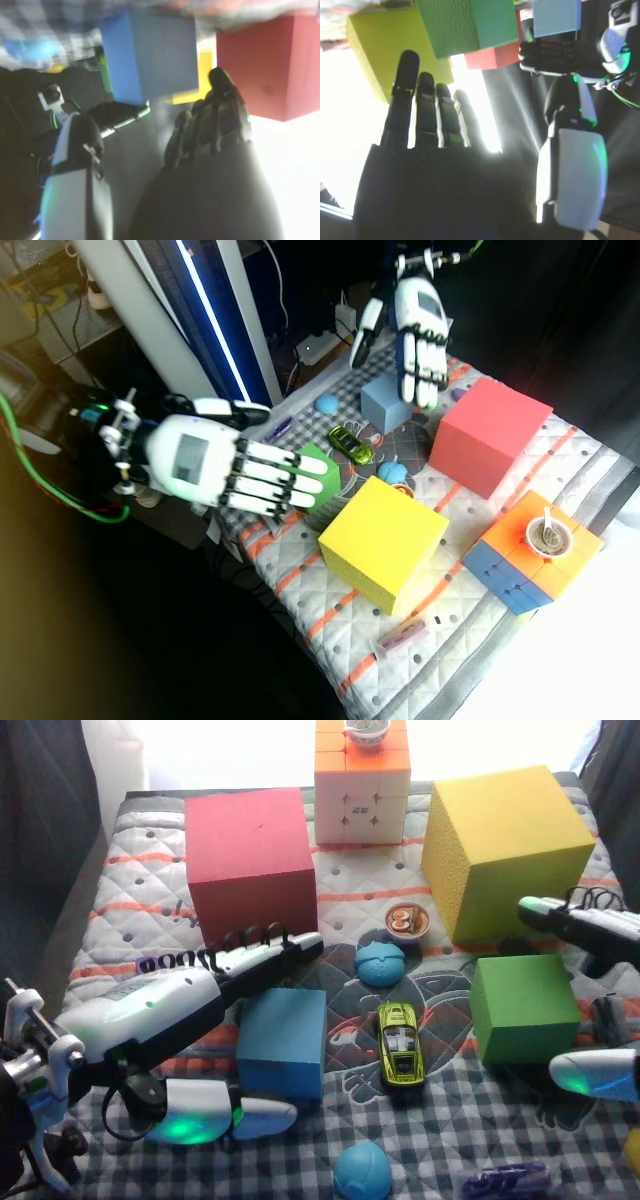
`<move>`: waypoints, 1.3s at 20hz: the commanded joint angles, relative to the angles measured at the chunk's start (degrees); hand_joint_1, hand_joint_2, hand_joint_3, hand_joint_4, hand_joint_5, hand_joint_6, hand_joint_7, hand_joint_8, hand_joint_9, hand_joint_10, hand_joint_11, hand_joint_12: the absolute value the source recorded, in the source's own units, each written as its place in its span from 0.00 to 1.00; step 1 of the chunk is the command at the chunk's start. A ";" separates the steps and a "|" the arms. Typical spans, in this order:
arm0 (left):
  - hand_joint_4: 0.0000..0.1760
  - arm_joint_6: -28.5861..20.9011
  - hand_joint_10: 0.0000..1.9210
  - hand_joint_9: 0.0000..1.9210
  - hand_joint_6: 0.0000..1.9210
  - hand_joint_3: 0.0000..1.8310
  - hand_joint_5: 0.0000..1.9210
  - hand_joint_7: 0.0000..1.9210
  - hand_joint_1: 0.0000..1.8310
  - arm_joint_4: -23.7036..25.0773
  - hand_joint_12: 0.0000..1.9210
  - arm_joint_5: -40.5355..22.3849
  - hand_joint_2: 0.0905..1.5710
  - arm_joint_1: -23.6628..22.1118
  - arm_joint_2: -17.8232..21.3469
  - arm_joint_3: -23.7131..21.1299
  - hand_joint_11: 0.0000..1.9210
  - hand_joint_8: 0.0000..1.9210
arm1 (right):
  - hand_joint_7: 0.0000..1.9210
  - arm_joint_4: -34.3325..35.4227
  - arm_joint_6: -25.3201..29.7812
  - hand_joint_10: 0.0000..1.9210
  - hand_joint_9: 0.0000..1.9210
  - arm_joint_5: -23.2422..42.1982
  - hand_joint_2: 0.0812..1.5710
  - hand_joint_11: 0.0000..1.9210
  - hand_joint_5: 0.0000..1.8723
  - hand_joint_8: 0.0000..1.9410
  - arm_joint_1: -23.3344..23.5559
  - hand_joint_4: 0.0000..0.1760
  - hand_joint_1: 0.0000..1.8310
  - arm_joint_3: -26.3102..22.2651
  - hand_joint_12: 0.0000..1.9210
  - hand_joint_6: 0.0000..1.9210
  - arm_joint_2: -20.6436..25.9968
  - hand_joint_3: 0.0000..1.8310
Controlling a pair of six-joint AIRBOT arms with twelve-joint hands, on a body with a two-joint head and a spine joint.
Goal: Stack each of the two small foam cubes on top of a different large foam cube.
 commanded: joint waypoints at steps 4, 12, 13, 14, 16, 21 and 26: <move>0.13 1.94 0.20 0.08 0.01 0.00 0.11 0.14 0.64 -1.76 0.67 -4.00 0.63 -0.84 -2.40 1.73 0.00 0.02 | 0.06 0.08 0.29 0.22 0.00 0.97 0.67 0.00 0.03 0.01 2.99 0.00 0.43 2.74 0.53 0.01 -3.12 0.00; 0.00 3.75 0.81 0.00 0.87 0.01 0.20 0.04 0.51 -1.97 0.99 -7.33 0.88 -1.79 -2.02 0.58 0.00 0.72 | 0.35 -0.57 0.29 0.99 0.25 0.73 0.85 0.25 0.27 0.87 5.32 0.00 0.60 3.35 1.00 0.82 -3.31 0.00; 0.00 3.75 0.81 0.00 0.92 0.01 0.22 0.03 0.45 -1.30 1.00 -8.71 0.90 -1.79 -0.95 -0.38 0.00 0.72 | 0.36 -0.65 0.29 0.97 0.25 1.97 0.84 0.21 0.29 0.82 5.40 0.00 0.61 2.70 1.00 0.81 -2.39 0.00; 0.00 3.75 0.79 0.00 0.78 0.00 0.07 0.03 0.48 -0.87 0.98 -9.61 0.84 -1.79 -0.24 -1.01 0.00 0.69 | 0.37 -0.80 0.29 0.95 0.25 3.09 0.83 0.20 0.29 0.81 5.40 0.00 0.60 2.08 1.00 0.81 -1.61 0.00; 0.00 3.76 0.73 0.00 0.66 0.00 0.05 0.05 0.47 0.49 0.94 -11.96 0.82 -1.79 1.78 -2.70 0.00 0.61 | 0.34 -1.49 0.29 0.93 0.21 6.05 0.85 0.14 0.28 0.84 5.37 0.00 0.59 0.44 1.00 0.84 0.46 0.00; 0.00 3.77 0.84 0.05 0.60 0.00 0.04 0.05 0.49 2.83 0.99 -18.44 0.80 -1.98 6.44 -5.57 0.02 0.75 | 0.37 -3.68 0.29 0.87 0.26 13.37 0.82 0.20 0.32 0.79 5.41 0.00 0.61 -1.77 1.00 0.78 4.83 0.00; 0.00 3.77 0.78 0.09 0.75 0.00 0.00 0.06 0.48 3.15 0.94 -21.40 0.79 -4.53 7.45 -5.21 0.10 0.67 | 0.36 -4.27 0.29 0.84 0.29 18.03 0.83 0.29 0.30 0.78 7.28 0.00 0.61 -1.72 1.00 0.83 6.82 0.00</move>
